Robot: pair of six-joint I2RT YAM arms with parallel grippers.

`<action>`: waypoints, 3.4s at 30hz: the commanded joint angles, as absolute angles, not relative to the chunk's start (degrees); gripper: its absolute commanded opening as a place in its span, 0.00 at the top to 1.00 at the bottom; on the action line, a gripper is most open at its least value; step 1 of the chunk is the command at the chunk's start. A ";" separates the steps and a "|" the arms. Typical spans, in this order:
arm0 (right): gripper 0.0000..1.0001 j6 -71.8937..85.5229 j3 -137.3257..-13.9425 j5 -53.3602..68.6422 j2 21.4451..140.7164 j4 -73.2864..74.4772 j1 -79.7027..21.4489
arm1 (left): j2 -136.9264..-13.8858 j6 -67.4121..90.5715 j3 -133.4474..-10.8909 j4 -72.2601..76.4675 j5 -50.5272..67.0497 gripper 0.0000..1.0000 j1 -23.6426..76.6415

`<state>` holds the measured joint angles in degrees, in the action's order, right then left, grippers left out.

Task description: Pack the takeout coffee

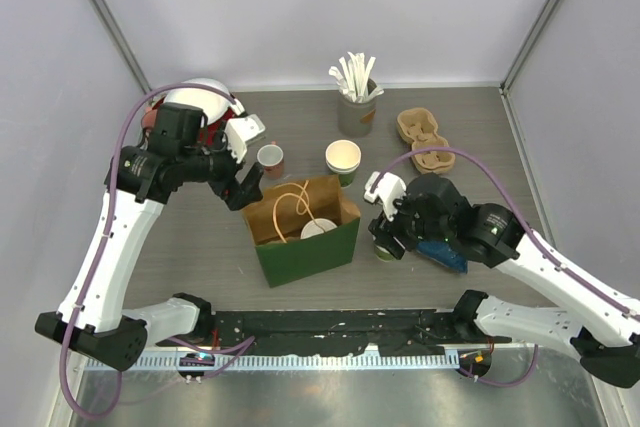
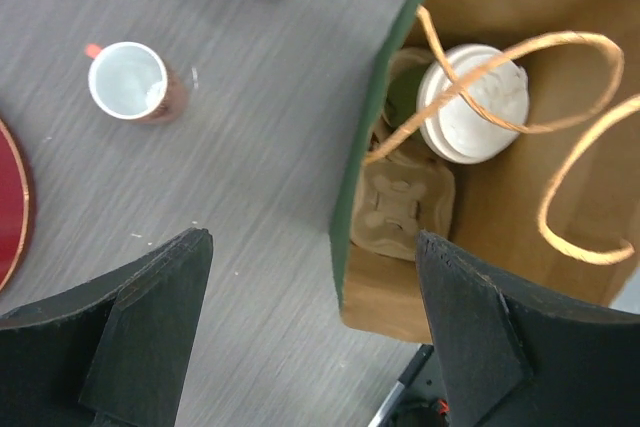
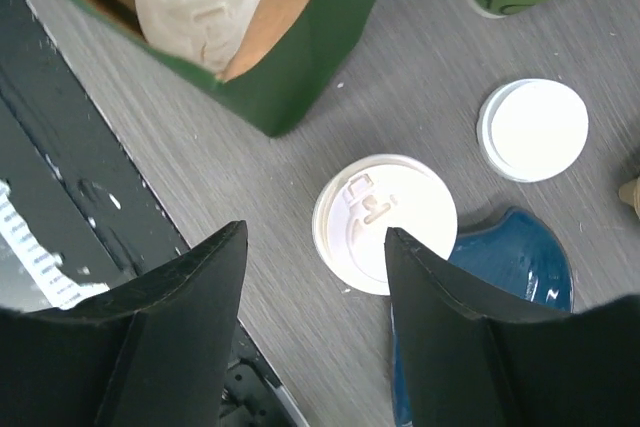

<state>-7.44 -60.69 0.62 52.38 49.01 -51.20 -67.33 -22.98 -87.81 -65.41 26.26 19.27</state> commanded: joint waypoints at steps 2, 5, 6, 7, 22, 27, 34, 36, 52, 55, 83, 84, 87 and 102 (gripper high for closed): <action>0.36 -21.25 -58.89 7.81 54.22 52.47 -50.10 | -65.92 -26.89 -88.25 -69.79 32.35 0.13 19.16; 0.36 -26.00 -57.31 8.43 55.72 52.82 -49.40 | -65.74 -24.79 -86.67 -67.95 31.20 0.13 19.16; 0.36 -28.80 -56.61 9.22 55.98 52.91 -49.31 | -65.83 -23.48 -86.14 -66.81 31.03 0.13 19.16; 0.36 -29.87 -55.82 9.40 55.99 52.82 -48.78 | -66.09 -23.21 -85.52 -66.62 31.37 0.13 19.16; 0.53 -29.71 -49.93 9.23 55.72 42.98 -46.85 | -65.92 -23.12 -86.75 -66.97 28.83 0.17 19.16; 0.52 -30.32 -48.34 8.26 56.08 41.05 -46.85 | -66.53 -21.80 -87.10 -66.88 24.28 0.19 19.16; 0.57 -31.02 -47.29 7.82 57.04 39.73 -46.32 | -66.45 -21.44 -87.63 -66.80 23.55 0.20 19.16; 0.58 -31.11 -46.94 7.47 56.95 39.81 -46.23 | -66.53 -21.45 -87.80 -66.80 23.55 0.20 19.07; 0.69 -30.59 -44.21 8.00 55.46 40.51 -45.09 | -66.80 -21.36 -88.77 -67.59 23.64 0.21 19.16; 0.59 -29.53 -45.96 8.26 53.97 40.96 -45.09 | -66.88 -21.45 -88.86 -67.68 24.34 0.21 19.16; 0.30 -41.83 -47.99 26.89 48.87 42.99 -34.54 | -66.10 -21.27 -89.39 -68.47 25.84 0.20 19.16; 0.31 -42.01 -47.38 27.24 49.13 41.50 -34.28 | -66.01 -21.36 -89.30 -68.47 25.75 0.20 19.16; 0.37 -42.01 -45.97 27.07 50.44 38.07 -34.19 | -66.01 -21.36 -89.03 -68.47 25.66 0.20 19.16; 0.59 -42.54 -42.10 26.46 51.24 35.77 -34.10 | -65.83 -21.45 -88.77 -68.29 25.58 0.20 19.16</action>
